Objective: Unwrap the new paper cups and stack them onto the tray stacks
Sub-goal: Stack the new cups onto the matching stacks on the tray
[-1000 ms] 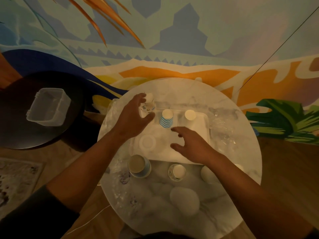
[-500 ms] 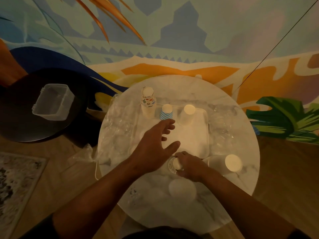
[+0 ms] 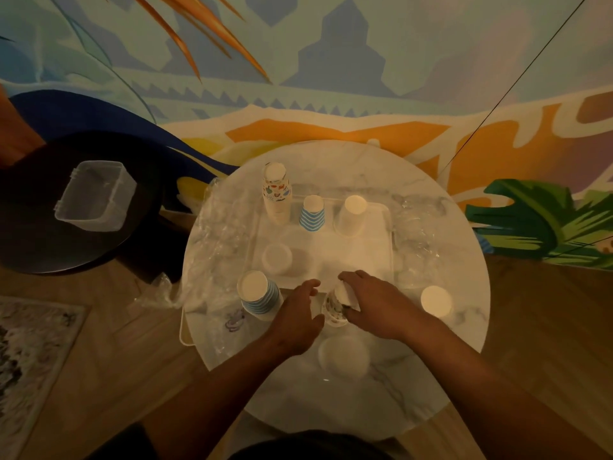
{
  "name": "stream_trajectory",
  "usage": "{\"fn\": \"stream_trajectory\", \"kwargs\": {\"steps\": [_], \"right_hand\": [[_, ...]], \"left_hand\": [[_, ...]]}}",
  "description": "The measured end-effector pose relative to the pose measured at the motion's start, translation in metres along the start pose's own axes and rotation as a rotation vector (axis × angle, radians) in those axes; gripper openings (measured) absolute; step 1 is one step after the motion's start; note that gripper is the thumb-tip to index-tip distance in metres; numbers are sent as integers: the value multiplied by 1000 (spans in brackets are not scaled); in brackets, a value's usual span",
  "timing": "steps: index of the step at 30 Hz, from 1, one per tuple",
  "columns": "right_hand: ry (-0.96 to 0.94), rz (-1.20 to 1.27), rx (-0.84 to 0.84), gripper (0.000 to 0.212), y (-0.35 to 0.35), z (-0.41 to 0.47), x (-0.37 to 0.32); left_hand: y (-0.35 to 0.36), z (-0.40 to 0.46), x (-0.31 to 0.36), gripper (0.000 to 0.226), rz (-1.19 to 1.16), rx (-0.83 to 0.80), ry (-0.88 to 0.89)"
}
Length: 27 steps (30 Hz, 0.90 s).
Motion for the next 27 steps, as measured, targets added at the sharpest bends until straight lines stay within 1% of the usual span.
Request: {"fn": "stream_trajectory", "kwargs": {"steps": [4, 11, 17, 22, 25, 27], "right_hand": [[-16, -3, 48, 71, -25, -16, -11], [-14, -17, 187, 73, -77, -39, -20], [-15, 16, 248, 73, -88, -45, -14], [-35, 64, 291, 74, -95, -50, -12], [-73, 117, 334, 73, -105, -53, -14], [-88, 150, 365, 72, -114, -54, -15]], "left_hand": [[13, 10, -9, 74, 66, -55, 3], [29, 28, 10, 80, 108, -92, 77], [34, 35, 16, 63, 155, -51, 111], [20, 22, 21, 61, 166, 11, 110], [-2, 2, 37, 53, 105, 59, 165], [-21, -13, 48, 49, 46, 75, 172]]}}
Point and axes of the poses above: each hand's wrist, its own z-axis towards the middle knuckle, its own y-axis out of the palm, x = y × z, the point moved 7 cm from there along z, towards the middle knuckle, and after that the axes turned 15 degrees about z, right-handed, at the moved point
